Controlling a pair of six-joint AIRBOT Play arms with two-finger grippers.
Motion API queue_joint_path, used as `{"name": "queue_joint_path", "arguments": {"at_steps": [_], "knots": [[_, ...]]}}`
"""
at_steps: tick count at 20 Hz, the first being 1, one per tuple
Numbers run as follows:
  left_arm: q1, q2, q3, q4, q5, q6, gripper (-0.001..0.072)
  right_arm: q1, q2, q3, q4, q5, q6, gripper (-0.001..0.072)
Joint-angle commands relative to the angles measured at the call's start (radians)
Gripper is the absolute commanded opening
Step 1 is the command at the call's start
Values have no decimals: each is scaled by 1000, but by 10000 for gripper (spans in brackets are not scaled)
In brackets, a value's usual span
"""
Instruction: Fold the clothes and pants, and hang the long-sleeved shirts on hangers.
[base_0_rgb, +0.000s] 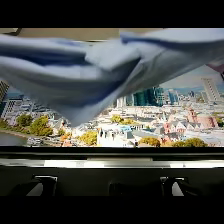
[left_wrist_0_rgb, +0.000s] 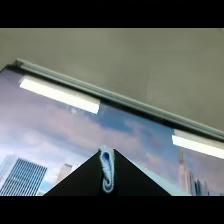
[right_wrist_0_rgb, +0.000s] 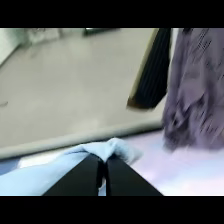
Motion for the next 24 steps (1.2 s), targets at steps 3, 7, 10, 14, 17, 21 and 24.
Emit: {"name": "queue_joint_path", "arguments": {"at_steps": [3,7,10,14,17,21,24], "knots": [[-1,-169,-177,-43,-20,-2,19,27,-298,3,257,363,47,35],[-19,-473,-264,-59,50,0,20,226,-607,3,53,310,44,35],[-54,-687,-264,-59,125,-1,19,332,-821,3,-59,185,74,35],[-88,-855,-264,-65,139,-5,20,356,-971,3,-32,102,182,35],[-87,-876,-261,-78,111,-16,74,356,-990,3,-25,90,187,35],[-38,-794,-228,-78,-34,-17,663,356,-978,3,-31,131,184,35],[23,-628,-331,-87,-110,0,664,356,-966,3,-32,162,177,35]]}}
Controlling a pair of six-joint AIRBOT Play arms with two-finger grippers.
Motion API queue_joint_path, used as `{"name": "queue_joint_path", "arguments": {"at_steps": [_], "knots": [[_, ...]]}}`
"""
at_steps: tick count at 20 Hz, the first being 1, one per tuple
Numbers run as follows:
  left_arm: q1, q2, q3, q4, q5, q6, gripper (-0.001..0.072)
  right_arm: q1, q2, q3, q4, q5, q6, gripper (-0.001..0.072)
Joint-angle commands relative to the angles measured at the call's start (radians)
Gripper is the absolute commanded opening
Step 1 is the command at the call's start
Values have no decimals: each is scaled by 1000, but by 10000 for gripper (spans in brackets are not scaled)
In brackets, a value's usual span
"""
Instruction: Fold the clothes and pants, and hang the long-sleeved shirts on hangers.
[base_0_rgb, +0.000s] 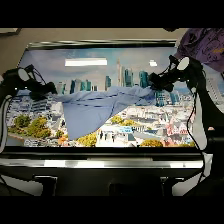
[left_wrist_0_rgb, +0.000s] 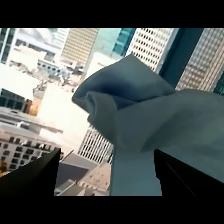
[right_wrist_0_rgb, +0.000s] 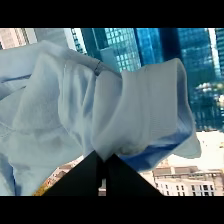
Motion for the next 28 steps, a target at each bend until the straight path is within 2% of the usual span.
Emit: {"name": "queue_joint_path", "arguments": {"at_steps": [1,3,4,7,8,10,14,21,24,28], "knots": [[61,183,-156,-38,-82,13,664,2,11,1,-2,39,-3,35],[82,342,-400,-103,-37,24,663,2,23,1,-3,65,-4,35],[92,426,-534,-171,-2,57,663,2,28,1,-2,77,-4,35],[126,607,-857,-501,61,275,664,2,40,1,-2,104,-4,35],[128,641,-932,-565,80,312,664,2,43,1,-2,113,-4,35],[128,681,-1041,-608,108,327,663,2,48,1,-2,133,-4,35],[127,678,-1129,-617,139,367,663,2,57,1,-2,159,-4,35],[127,669,-1139,-625,213,367,663,2,63,1,1,168,-4,35],[114,605,-1139,-721,229,441,663,2,63,1,1,167,-4,35],[64,504,-1137,-735,254,452,663,2,63,1,1,165,-4,35]]}}
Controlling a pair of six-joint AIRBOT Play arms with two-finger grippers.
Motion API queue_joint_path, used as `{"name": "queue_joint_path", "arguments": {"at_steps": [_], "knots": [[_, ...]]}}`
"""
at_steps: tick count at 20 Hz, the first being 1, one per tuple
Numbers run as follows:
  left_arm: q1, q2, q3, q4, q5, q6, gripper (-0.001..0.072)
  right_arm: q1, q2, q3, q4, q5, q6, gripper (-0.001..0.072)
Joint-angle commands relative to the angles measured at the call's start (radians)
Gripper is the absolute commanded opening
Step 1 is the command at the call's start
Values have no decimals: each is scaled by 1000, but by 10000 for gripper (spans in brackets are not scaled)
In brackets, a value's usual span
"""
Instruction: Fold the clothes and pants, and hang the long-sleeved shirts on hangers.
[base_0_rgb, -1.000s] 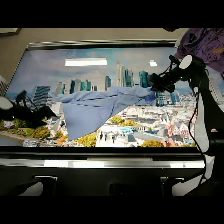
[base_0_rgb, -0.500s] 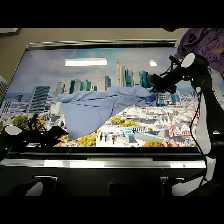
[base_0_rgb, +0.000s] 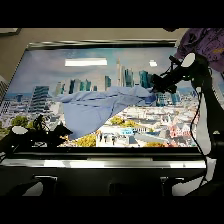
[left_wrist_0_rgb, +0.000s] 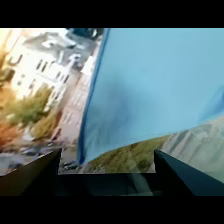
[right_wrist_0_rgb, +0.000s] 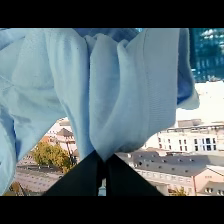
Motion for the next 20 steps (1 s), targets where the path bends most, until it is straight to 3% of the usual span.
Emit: {"name": "queue_joint_path", "arguments": {"at_steps": [1,3,4,7,10,13,16,20], "knots": [[-34,-75,-1,-21,38,23,660,1,0,1,1,-1,0,35],[-36,-91,0,-45,55,23,582,1,0,1,1,0,0,35],[-38,-92,0,-55,65,23,500,1,0,1,1,1,0,35],[-40,-92,11,-69,94,40,25,1,10,1,6,-15,-6,35],[-39,-85,116,-71,93,42,19,1,69,1,31,-128,-76,34],[-31,-66,370,-12,74,36,18,0,180,5,18,-319,-129,35],[-17,-33,750,200,-19,-36,18,0,333,39,-21,-496,-205,35],[-17,61,1265,582,-119,-219,18,0,601,64,-196,-565,-203,35]]}}
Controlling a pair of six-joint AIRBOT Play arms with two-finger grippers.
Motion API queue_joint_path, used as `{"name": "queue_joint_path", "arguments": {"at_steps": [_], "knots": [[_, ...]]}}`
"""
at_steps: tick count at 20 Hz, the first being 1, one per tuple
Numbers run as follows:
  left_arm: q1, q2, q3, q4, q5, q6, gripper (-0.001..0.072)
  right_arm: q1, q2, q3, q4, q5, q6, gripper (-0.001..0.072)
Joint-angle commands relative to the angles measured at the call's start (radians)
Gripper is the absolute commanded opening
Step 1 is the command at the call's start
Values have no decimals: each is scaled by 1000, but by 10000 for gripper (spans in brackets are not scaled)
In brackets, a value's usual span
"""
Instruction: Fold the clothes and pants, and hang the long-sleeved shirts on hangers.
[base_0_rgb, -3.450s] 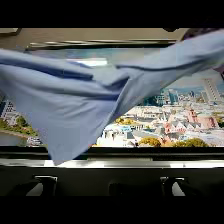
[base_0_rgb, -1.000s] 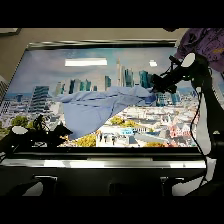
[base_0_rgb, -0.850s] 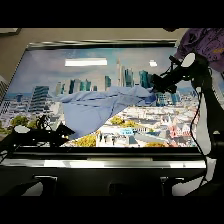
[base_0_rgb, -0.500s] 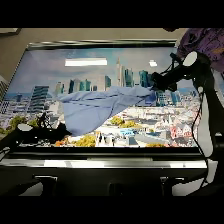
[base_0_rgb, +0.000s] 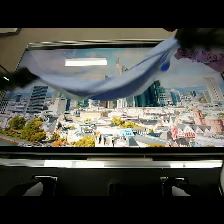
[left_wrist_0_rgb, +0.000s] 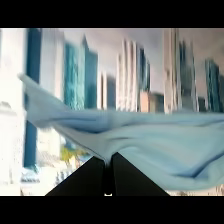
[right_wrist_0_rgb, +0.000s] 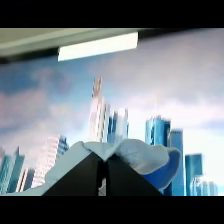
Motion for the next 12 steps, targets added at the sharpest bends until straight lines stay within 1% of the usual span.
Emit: {"name": "queue_joint_path", "arguments": {"at_steps": [1,3,5,7,9,12], "knots": [[2,89,414,348,-78,-170,18,0,243,15,-163,-87,-21,35],[2,168,520,450,-94,-230,18,0,384,15,-225,-60,-18,35],[2,261,532,517,-105,-275,18,0,506,14,-236,-37,-18,35],[2,329,531,553,-149,-278,19,0,592,14,-235,-22,-6,35],[2,361,528,565,-194,-281,18,0,631,14,-236,0,34,35],[2,334,508,564,-229,-285,19,0,586,14,-235,67,152,35]]}}
